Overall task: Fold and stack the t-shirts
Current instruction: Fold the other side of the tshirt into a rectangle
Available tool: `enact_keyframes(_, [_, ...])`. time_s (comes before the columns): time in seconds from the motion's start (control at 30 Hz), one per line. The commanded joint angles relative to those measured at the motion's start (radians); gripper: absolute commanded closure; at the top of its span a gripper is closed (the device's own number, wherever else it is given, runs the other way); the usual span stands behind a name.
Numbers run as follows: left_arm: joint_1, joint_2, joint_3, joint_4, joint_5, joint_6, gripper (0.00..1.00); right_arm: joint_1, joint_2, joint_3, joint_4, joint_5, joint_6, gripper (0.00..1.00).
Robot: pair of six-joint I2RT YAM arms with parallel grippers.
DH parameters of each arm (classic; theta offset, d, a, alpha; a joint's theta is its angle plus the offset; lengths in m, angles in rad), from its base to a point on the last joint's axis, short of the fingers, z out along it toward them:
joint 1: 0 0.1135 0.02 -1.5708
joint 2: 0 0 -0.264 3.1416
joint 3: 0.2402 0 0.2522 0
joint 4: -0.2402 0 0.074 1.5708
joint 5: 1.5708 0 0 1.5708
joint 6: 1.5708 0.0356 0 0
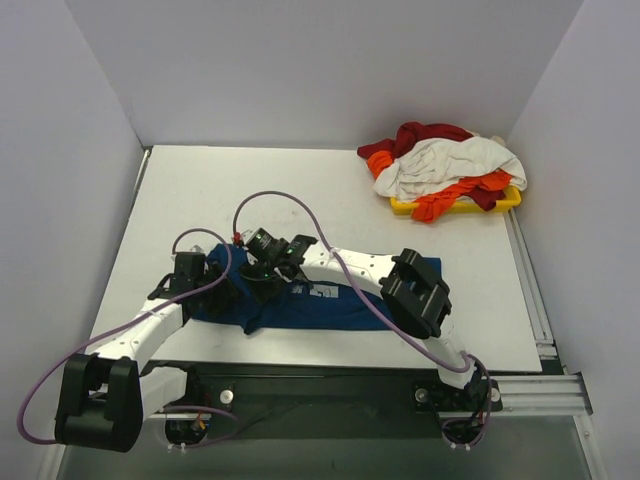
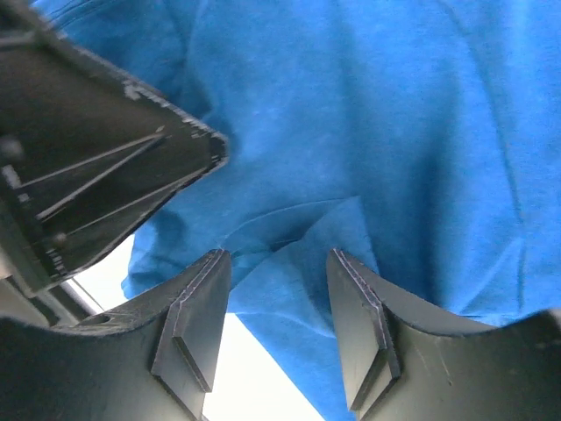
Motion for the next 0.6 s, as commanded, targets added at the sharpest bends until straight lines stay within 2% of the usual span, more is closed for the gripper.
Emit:
enact_keyframes(0.0, [0.0,-0.005,-0.008,-0.012,-0.02,-0.001,0.39,-0.01,0.004,0.02,-0.041,0.068,0.008,0.52])
enact_keyframes(0.17, [0.0,0.001,-0.011,-0.009,-0.018,-0.001,0.4,-0.01,0.01,0.0,-0.05,0.115,0.005,0.53])
enact_keyframes(0.57, [0.0,0.001,-0.007,-0.012,-0.023,-0.001,0.4,-0.01,0.072,0.023,-0.061,0.102,-0.01,0.61])
